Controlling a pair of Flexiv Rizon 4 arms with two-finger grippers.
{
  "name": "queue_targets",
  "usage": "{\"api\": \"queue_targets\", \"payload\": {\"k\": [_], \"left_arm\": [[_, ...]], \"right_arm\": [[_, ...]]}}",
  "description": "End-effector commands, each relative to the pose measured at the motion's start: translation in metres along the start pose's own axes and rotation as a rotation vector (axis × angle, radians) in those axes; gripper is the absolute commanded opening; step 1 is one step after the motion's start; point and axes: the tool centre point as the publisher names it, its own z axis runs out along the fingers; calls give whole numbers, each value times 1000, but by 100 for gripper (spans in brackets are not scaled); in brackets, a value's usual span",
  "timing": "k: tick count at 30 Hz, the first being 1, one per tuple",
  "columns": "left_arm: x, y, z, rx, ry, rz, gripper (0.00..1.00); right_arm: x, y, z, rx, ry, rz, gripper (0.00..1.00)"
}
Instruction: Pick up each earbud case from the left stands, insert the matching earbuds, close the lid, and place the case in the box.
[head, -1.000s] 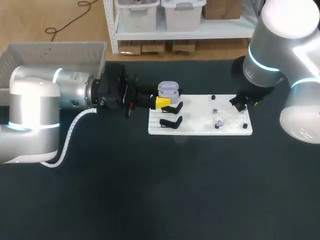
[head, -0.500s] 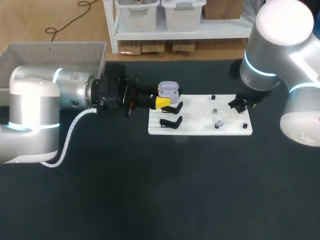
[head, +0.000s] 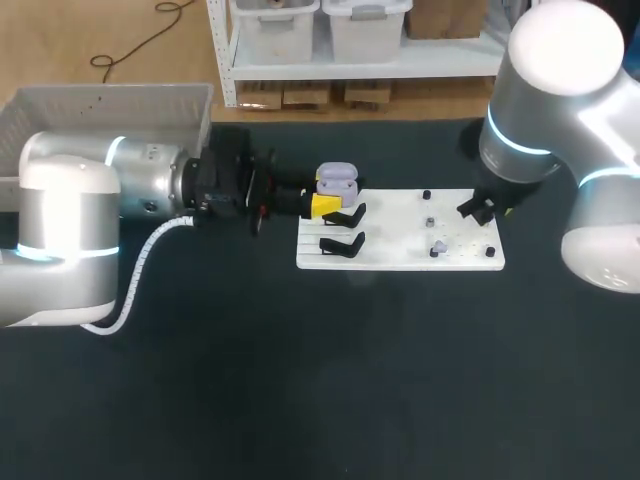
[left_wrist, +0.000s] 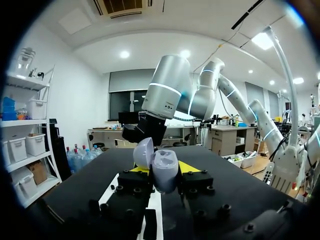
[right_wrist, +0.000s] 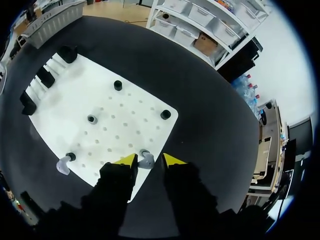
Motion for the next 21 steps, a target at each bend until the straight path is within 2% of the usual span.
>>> {"api": "queue_targets", "payload": {"k": [1, 2, 5, 7, 8, 9, 15, 21], "left_arm": [[1, 1, 0, 3, 1, -1, 0], [1, 1, 0, 3, 1, -1, 0], [1, 1, 0, 3, 1, -1, 0], [1, 1, 0, 3, 1, -1, 0], [1, 1, 0, 3, 1, -1, 0], [1, 1, 0, 3, 1, -1, 0], [1, 1, 0, 3, 1, -1, 0], [1, 1, 0, 3, 1, -1, 0]], "right_arm": [[2, 0, 1, 6, -8, 0, 26], [2, 0, 1, 6, -7, -1, 22], [2, 0, 3, 5, -3, -3, 20], [2, 0, 3, 5, -2, -4, 13], [3, 0, 3, 5, -2, -4, 2], [3, 0, 2, 6, -3, -4, 0], [2, 0, -13, 12, -14, -3, 0], [-3, 0, -51, 9, -30, 11, 0]]}}
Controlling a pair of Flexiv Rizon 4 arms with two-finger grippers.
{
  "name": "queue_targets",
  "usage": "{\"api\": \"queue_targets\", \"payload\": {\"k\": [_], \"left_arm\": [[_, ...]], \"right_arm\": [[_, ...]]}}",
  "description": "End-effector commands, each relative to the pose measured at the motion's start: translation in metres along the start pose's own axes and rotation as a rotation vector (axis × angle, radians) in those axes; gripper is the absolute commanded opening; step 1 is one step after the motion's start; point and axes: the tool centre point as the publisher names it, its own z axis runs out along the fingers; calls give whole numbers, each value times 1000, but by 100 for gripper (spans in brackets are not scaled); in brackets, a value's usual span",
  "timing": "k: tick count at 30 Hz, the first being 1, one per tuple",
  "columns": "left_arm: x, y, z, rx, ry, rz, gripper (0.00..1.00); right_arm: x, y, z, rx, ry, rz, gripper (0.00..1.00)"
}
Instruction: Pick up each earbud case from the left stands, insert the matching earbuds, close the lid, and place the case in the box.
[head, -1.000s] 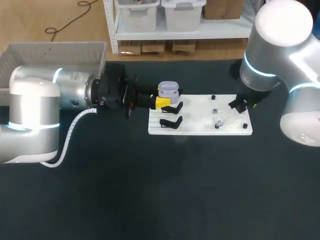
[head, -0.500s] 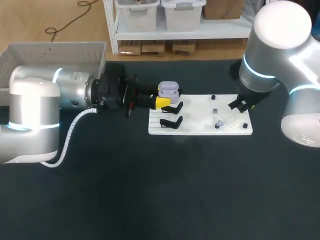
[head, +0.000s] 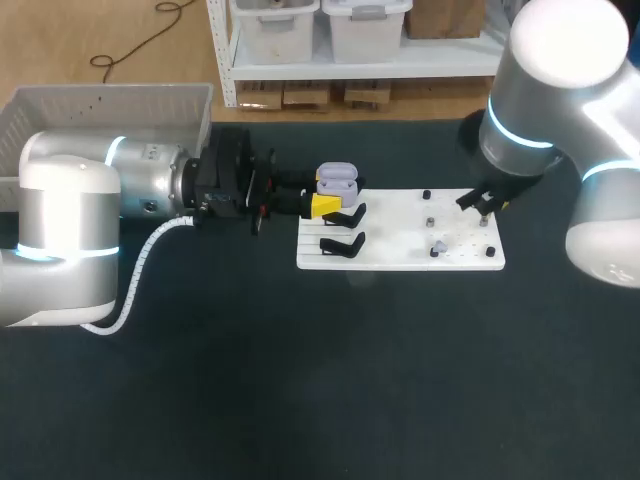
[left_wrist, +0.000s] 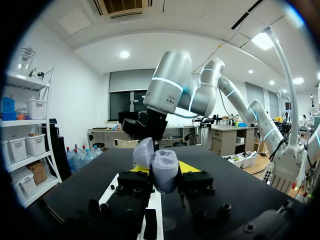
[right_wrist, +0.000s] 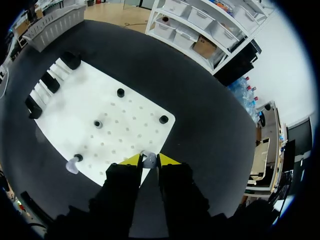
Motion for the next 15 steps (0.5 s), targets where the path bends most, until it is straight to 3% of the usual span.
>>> {"api": "queue_targets", "payload": {"k": [1, 4, 8, 15], "left_arm": [[1, 1, 0, 3, 1, -1, 0], [1, 1, 0, 3, 1, -1, 0], [1, 1, 0, 3, 1, -1, 0], [1, 1, 0, 3, 1, -1, 0]], "right_arm": [[2, 0, -40, 2, -9, 12, 0], [-4, 2, -64, 0, 10, 23, 0], [-12, 4, -92, -35, 115, 107, 0], [-23, 25, -131, -60, 151, 204, 0]]}}
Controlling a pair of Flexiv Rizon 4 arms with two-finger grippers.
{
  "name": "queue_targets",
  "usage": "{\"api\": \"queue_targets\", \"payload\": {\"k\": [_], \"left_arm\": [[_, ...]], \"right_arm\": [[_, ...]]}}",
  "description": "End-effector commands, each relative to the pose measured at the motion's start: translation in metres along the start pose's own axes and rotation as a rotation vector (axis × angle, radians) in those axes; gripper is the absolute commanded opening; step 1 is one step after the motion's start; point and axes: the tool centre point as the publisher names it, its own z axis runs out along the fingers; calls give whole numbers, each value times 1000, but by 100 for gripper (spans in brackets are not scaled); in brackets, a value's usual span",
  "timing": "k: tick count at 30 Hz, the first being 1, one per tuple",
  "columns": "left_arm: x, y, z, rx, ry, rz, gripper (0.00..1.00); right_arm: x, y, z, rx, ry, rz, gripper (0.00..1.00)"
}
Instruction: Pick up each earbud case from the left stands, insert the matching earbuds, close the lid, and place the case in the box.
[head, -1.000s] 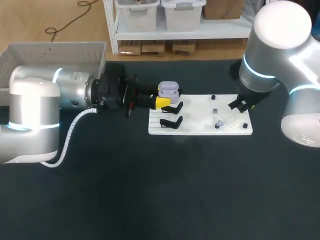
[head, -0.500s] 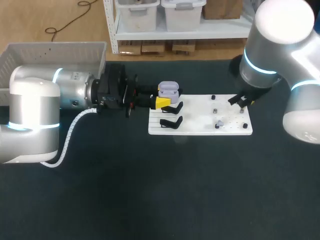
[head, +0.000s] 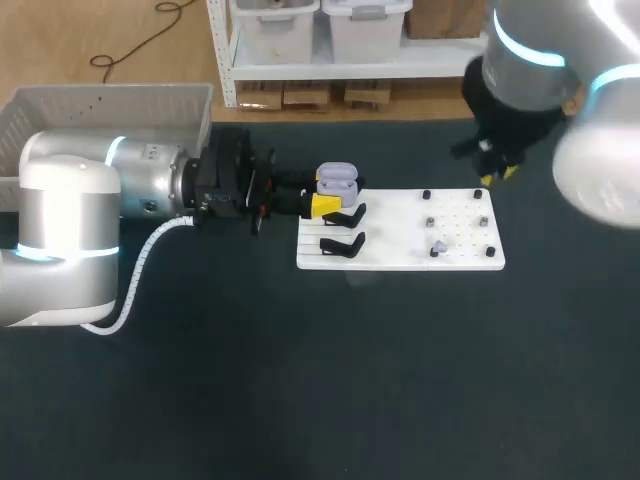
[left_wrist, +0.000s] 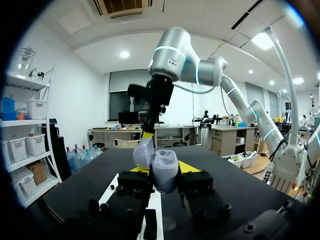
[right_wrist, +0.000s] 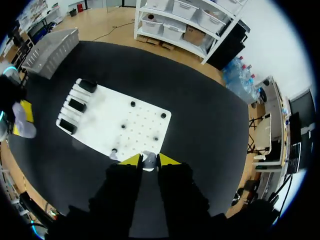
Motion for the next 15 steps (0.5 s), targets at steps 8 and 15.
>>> {"api": "queue_targets", "payload": {"k": [8, 15], "left_arm": [[1, 1, 0, 2, 1, -1, 0], [1, 1, 0, 2, 1, -1, 0]], "right_arm": [[-2, 17, -32, 9, 79, 13, 0], [-2, 17, -32, 9, 79, 13, 0]]}}
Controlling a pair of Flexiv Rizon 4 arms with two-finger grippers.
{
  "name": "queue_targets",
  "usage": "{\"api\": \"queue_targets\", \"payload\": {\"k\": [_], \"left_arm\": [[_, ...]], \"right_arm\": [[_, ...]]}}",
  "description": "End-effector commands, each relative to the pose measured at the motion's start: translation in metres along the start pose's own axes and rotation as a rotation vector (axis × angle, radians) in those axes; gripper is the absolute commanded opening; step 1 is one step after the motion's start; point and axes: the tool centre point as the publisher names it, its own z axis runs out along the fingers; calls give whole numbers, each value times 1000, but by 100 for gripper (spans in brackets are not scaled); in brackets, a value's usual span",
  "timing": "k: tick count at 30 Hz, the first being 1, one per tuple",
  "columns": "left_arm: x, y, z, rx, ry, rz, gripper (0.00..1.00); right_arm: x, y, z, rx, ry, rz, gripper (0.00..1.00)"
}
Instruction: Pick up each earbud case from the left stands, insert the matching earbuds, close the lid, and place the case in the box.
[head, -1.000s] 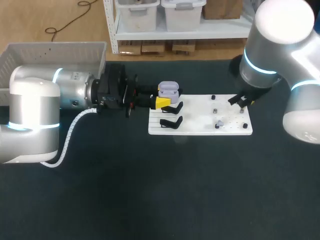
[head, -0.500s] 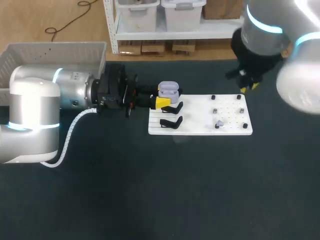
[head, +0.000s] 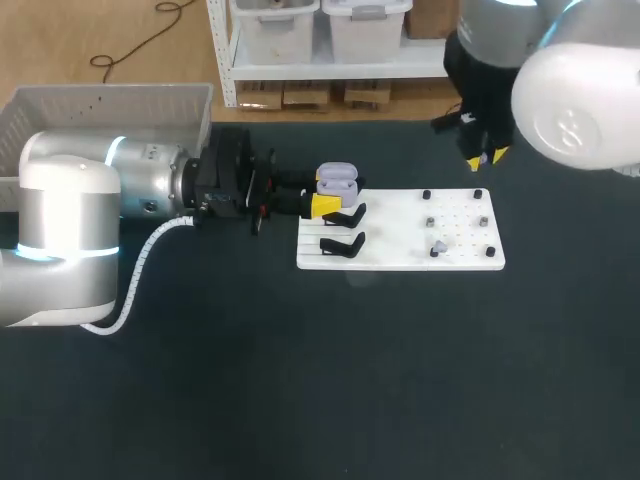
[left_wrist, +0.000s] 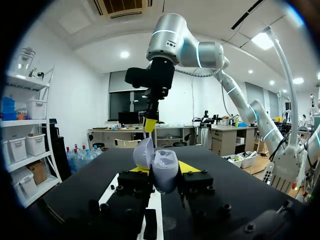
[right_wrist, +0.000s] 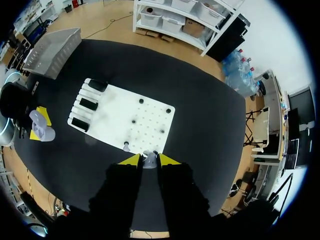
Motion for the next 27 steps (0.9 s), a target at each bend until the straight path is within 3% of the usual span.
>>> {"api": "queue_targets", "payload": {"k": [1, 5, 10, 16, 23, 27], "left_arm": [[0, 1, 0, 3, 1, -1, 0], [0, 1, 0, 3, 1, -1, 0], [0, 1, 0, 3, 1, -1, 0], [0, 1, 0, 3, 1, -1, 0], [0, 1, 0, 3, 1, -1, 0], [6, -9, 9, 10, -4, -14, 0]], "right_arm": [[1, 0, 0, 1, -4, 1, 0], [1, 0, 0, 1, -4, 1, 0], [-8, 11, -24, 49, 66, 211, 0], [-3, 12, -39, 66, 25, 403, 0], [14, 13, -36, 43, 24, 465, 0], [14, 13, -36, 43, 24, 465, 0]]}}
